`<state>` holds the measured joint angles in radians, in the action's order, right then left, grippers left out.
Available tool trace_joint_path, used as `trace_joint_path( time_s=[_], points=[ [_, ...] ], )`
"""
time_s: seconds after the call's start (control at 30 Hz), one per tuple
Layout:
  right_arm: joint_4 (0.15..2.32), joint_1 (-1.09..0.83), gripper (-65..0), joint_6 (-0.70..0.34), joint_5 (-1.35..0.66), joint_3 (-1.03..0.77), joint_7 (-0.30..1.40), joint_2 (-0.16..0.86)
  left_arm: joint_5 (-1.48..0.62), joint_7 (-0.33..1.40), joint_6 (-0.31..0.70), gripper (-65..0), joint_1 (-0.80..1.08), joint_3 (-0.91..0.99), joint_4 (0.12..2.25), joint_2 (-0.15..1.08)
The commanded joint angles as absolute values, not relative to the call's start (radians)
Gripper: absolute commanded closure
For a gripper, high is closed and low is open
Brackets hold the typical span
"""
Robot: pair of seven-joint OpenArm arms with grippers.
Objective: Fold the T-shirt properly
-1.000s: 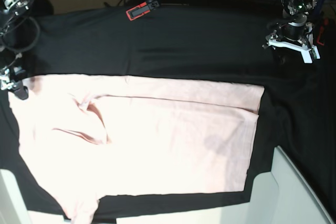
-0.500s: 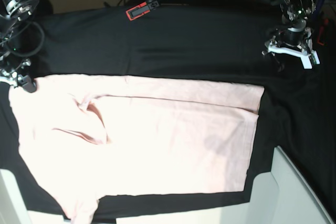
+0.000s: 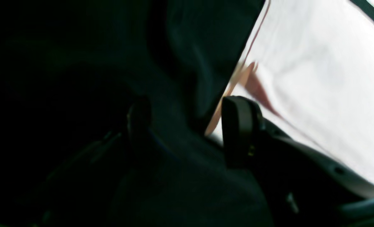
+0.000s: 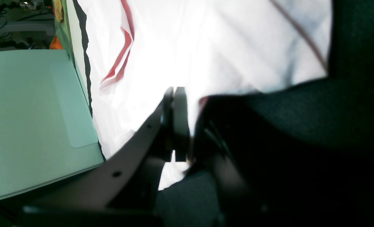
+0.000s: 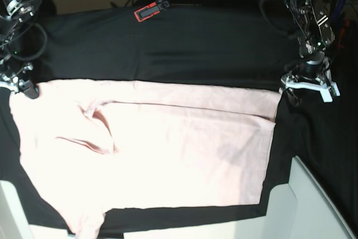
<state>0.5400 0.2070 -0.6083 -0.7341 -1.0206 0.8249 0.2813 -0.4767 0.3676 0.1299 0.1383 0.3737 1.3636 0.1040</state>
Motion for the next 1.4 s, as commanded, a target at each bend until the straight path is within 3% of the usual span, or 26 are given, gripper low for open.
trace_joint_path(
  time_s=[0.0, 0.27, 1.13, 1.2, 1.3, 1.37],
  points=[
    [0.547, 0.216, 0.0, -0.615, -0.750, -1.018, 0.828, 0.297, -0.484, 0.381, 0.131, -35.9, 0.104, 0.358, 1.351, 0.114],
    [0.547, 0.216, 0.0, -0.616, -0.750, -1.018, 0.862, 0.297, -0.484, 0.453, 0.131, -35.9, 0.010, 0.344, 1.199, 0.099],
    [0.547, 0.213, 0.0, -0.616, -0.750, -1.018, 0.862, 0.298, -0.483, 0.450, 0.131, -34.4, -0.028, 0.344, 1.127, 0.048],
    [0.547, 0.213, 0.0, -0.616, -0.750, -1.018, 0.862, 0.298, -0.483, 0.450, 0.131, -28.9, -0.028, 0.344, 1.127, 0.048],
    [0.547, 0.213, 0.0, -0.616, -0.750, -1.018, 0.862, 0.298, -0.483, 0.450, 0.131, -11.1, -0.024, 0.348, 1.127, 0.048],
    [0.547, 0.213, 0.0, -0.616, -0.750, -1.018, 0.862, 0.298, -0.483, 0.450, 0.131, -3.5, -0.019, 0.352, 1.127, 0.048]
  ],
)
